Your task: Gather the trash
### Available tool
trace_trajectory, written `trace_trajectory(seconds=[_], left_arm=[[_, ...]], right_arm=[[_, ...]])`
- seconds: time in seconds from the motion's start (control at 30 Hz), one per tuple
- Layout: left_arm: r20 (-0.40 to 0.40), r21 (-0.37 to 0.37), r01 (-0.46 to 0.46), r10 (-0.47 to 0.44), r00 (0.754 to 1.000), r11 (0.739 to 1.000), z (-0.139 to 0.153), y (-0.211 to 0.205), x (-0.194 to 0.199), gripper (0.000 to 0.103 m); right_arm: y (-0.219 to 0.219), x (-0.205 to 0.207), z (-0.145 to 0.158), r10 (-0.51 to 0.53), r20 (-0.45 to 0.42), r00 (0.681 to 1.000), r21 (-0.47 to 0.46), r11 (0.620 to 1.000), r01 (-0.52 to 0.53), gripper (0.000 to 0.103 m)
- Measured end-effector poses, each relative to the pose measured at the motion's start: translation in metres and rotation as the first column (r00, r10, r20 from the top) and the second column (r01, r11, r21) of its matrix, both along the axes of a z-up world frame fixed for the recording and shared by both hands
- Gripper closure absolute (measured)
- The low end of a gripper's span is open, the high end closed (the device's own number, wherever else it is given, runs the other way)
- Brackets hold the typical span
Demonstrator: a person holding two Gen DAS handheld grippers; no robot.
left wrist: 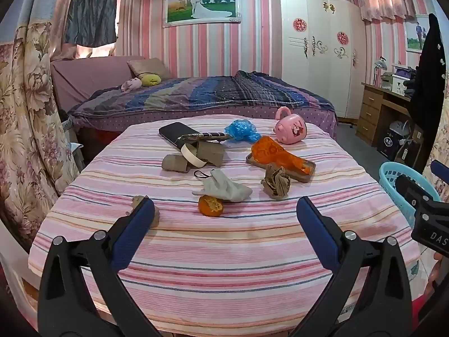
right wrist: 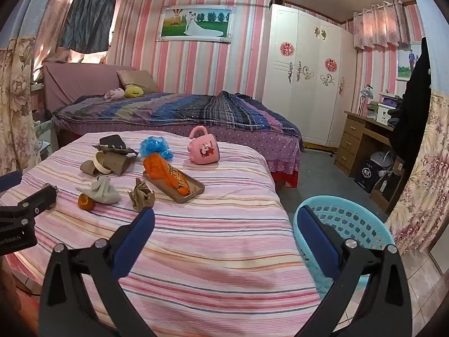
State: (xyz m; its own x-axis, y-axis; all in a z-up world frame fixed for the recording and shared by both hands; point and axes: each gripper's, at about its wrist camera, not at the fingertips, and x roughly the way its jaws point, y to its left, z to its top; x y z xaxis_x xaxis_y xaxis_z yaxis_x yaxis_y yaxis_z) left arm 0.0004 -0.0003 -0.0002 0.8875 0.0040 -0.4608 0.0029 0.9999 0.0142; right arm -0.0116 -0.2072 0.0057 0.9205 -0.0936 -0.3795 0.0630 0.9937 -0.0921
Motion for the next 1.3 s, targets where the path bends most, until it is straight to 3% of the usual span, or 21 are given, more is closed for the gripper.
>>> trace_trajectory(seconds=[1.3], left_arm=[[0.022, -0.012, 0.014, -0.014, 1.0, 1.0, 0.004, 0.0019, -0.0052, 0.005]], right_arm=[[-0.0002, 0.0018, -0.004, -0.012, -0.005, 1.0, 0.001, 1.0, 0.012, 0.004]])
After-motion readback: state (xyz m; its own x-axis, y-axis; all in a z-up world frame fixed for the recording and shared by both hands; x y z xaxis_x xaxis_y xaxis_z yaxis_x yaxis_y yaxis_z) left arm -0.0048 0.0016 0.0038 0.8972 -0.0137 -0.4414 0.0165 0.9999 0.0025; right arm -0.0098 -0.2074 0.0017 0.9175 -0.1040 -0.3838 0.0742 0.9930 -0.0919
